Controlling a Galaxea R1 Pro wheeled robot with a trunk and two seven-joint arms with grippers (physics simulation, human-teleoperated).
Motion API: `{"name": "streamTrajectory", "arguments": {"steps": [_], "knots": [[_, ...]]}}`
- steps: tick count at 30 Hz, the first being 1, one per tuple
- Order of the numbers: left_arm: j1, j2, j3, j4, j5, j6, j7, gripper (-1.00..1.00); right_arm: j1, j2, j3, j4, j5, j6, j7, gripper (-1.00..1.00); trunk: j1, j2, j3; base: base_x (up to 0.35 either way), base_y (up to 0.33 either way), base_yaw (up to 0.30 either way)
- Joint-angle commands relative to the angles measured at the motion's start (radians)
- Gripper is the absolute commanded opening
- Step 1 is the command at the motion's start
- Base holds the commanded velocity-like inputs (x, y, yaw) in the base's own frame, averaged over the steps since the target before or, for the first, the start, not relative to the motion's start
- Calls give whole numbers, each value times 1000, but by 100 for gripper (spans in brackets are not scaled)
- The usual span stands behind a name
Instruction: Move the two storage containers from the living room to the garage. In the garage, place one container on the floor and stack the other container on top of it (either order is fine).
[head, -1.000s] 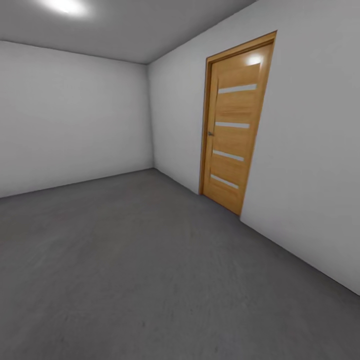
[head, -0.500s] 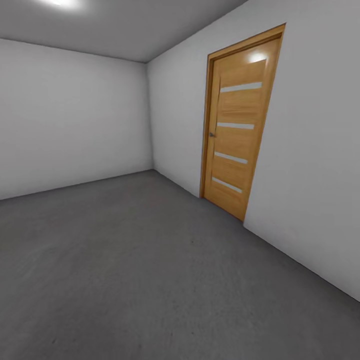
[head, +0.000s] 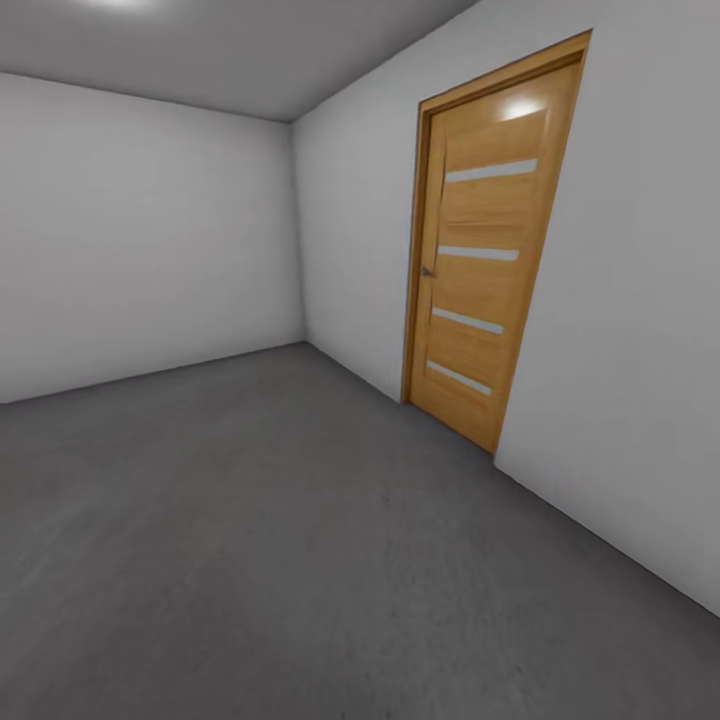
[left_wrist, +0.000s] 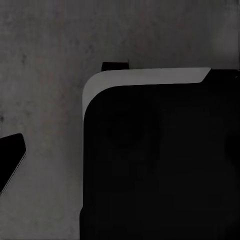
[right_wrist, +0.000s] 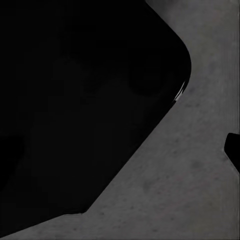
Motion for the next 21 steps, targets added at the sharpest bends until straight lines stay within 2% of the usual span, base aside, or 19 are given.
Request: {"name": "streamTrajectory", "arguments": {"steps": [1,21], "knots": [[0,0,1,0,2,-2,-1,100,0,0,3,0,0,-2,0,100,1,0,-1,323,0,0],[0,0,1,6,2,-2,-1,100,0,-1,2,0,-3,-16,0,100,1,0,-1,323,0,0]]}}
